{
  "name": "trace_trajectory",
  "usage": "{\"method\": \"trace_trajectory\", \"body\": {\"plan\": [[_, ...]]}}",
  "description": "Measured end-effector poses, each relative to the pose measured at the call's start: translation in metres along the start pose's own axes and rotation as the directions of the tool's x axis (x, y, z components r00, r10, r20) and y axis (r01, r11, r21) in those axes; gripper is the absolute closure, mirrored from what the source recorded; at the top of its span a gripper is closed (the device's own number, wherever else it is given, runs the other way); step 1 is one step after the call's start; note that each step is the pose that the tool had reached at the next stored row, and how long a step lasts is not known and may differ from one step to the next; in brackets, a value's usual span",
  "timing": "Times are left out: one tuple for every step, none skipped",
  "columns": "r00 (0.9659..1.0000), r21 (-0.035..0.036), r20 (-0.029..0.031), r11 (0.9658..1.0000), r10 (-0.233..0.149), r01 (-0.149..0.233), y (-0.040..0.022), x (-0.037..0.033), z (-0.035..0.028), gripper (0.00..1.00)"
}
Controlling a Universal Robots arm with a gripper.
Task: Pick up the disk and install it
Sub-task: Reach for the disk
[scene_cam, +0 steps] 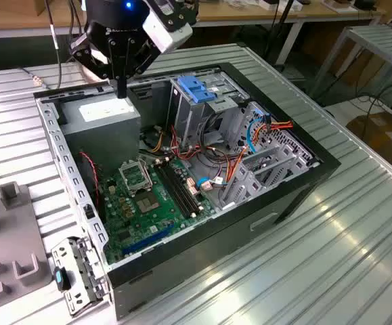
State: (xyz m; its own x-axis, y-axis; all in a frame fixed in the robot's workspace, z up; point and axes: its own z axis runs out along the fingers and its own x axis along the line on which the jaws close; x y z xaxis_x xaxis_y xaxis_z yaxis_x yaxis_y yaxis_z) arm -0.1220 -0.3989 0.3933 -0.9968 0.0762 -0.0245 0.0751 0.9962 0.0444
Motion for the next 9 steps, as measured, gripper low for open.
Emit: {"method": "trace_trajectory", "body": {"plan": [[1.0000, 0.0000, 0.0000, 1.0000, 0.000, 0.000, 0.0000, 0.0000, 0.0000, 0.89], [1.0000, 0.0001, 0.0000, 1.0000, 0.000, 0.000, 0.0000, 0.0004, 0.0000, 0.89], [1.0000, 0.0001, -0.0001, 1.0000, 0.000, 0.000, 0.0000, 0.0008, -0.0001, 0.89], [1.0000, 0.0000, 0.0000, 1.0000, 0.000, 0.000, -0.0001, 0.0011, 0.0000, 0.89], [1.0000, 0.0000, 0.0000, 1.0000, 0.000, 0.000, -0.0001, 0.0017, 0.0000, 0.89], [1.0000, -0.0001, 0.0000, 1.0000, 0.000, 0.000, -0.0002, 0.0023, 0.0000, 0.89], [1.0000, 0.0000, 0.0000, 1.0000, 0.000, 0.000, -0.0002, 0.0033, -0.0001, 0.89], [1.0000, 0.0001, 0.0000, 1.0000, 0.000, 0.000, -0.0003, 0.0040, -0.0001, 0.89], [1.0000, 0.0000, 0.0000, 1.0000, 0.000, 0.000, -0.0003, 0.0046, -0.0002, 0.89]]}}
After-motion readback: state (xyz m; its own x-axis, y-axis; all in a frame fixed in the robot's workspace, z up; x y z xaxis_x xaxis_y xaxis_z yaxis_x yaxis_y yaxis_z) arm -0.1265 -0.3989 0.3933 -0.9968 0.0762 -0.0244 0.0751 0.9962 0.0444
